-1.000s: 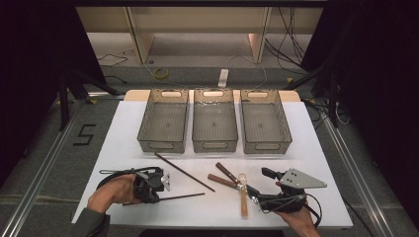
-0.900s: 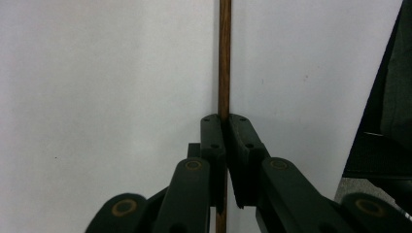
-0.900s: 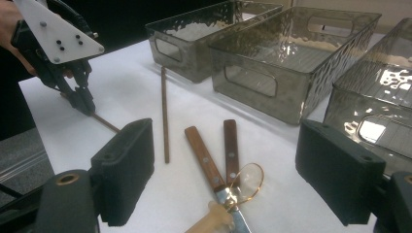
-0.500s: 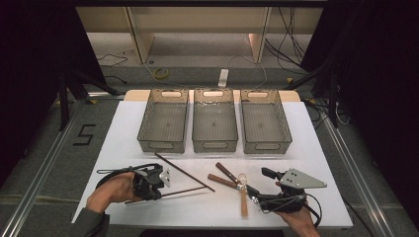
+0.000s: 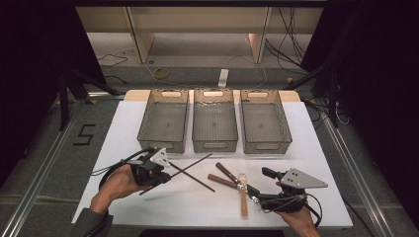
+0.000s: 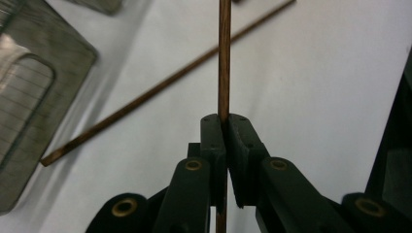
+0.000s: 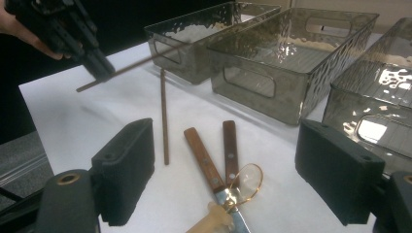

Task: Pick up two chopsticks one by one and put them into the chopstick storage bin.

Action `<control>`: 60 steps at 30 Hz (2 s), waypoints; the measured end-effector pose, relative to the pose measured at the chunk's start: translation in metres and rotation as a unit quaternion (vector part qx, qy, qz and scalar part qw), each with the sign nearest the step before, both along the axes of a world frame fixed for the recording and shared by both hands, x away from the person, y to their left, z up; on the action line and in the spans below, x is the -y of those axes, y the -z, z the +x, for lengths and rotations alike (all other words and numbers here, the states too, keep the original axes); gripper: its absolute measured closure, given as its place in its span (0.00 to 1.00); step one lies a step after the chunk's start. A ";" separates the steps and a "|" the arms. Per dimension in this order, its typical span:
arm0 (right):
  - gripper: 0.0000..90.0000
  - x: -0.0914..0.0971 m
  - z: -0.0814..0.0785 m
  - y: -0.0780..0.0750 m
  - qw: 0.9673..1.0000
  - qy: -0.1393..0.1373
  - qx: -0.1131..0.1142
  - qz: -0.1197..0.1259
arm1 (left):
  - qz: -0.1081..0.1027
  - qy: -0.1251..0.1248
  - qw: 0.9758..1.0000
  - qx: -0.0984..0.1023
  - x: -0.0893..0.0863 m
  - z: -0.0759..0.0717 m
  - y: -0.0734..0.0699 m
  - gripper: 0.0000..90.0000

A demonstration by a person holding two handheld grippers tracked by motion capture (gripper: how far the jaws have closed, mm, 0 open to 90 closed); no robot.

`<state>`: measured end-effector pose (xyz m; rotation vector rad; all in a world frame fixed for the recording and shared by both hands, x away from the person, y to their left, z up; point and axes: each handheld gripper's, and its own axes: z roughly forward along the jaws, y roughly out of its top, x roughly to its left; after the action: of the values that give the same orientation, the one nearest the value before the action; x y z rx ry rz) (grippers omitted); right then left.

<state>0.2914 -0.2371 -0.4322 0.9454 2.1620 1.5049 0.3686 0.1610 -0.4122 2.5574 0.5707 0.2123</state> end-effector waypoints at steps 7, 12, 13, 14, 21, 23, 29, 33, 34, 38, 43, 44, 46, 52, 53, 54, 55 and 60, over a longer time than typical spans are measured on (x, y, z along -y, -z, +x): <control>0.25 0.002 0.001 0.000 1.000 0.007 -0.001 0.003 | -0.062 -0.088 0.994 0.014 -0.008 0.008 -0.009 0.95; 0.25 0.002 0.001 0.001 1.000 0.009 -0.002 0.005 | -0.075 -0.120 0.989 0.027 -0.016 0.014 -0.012 0.95; 0.25 0.002 0.002 0.001 1.000 0.010 -0.002 0.005 | -0.083 -0.131 0.988 0.029 -0.018 0.017 -0.013 0.95; 0.25 0.002 0.002 0.001 1.000 0.010 -0.002 0.005 | -0.090 -0.136 0.986 0.029 -0.020 0.019 -0.014 0.95; 0.25 0.003 0.002 0.001 1.000 0.012 -0.003 0.006 | -0.118 -0.167 0.978 0.048 -0.027 0.030 -0.029 0.95; 0.25 0.003 0.002 0.001 1.000 0.014 -0.003 0.007 | -0.125 -0.178 0.975 0.052 -0.029 0.032 -0.033 0.95; 0.25 0.004 0.001 0.000 1.000 0.014 -0.002 0.007 | -0.125 -0.183 0.973 0.069 -0.034 0.042 -0.043 0.95; 0.25 0.004 0.001 0.000 1.000 0.015 -0.002 0.008 | -0.139 -0.194 0.968 0.071 -0.041 0.054 -0.050 0.95; 0.25 0.005 0.002 0.001 1.000 0.016 -0.003 0.008 | -0.139 -0.195 0.968 0.070 -0.042 0.058 -0.051 0.95; 0.25 0.004 0.002 0.000 1.000 0.015 -0.002 0.009 | -0.131 -0.205 0.967 0.079 -0.043 0.068 -0.056 0.95; 0.25 0.004 0.001 0.000 1.000 0.013 -0.002 0.007 | -0.131 -0.220 0.962 0.090 -0.047 0.084 -0.065 0.95; 0.25 0.004 0.001 0.000 1.000 0.013 -0.002 0.007 | -0.133 -0.223 0.962 0.090 -0.048 0.087 -0.066 0.95; 0.25 0.004 0.001 0.000 1.000 0.013 -0.002 0.006 | -0.140 -0.230 0.959 0.089 -0.050 0.094 -0.069 0.95; 0.25 0.003 0.001 0.000 1.000 0.012 -0.002 0.008 | -0.135 -0.246 0.955 0.092 -0.051 0.113 -0.071 0.95; 0.25 0.003 0.001 0.000 1.000 0.012 -0.001 0.007 | -0.133 -0.247 0.955 0.094 -0.050 0.116 -0.070 0.95; 0.25 0.003 0.001 0.000 1.000 0.011 -0.002 0.007 | -0.131 -0.248 0.955 0.095 -0.050 0.119 -0.069 0.95; 0.25 0.003 0.001 0.000 1.000 0.011 -0.002 0.008 | -0.132 -0.249 0.955 0.093 -0.050 0.122 -0.069 0.95; 0.25 0.004 0.001 0.000 1.000 0.010 -0.001 0.008 | -0.118 -0.256 0.955 0.094 -0.048 0.134 -0.067 0.95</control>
<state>0.2920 -0.2406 -0.4323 0.9713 2.1395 1.5152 0.5025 0.2093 -0.3450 2.0885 1.1042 0.5247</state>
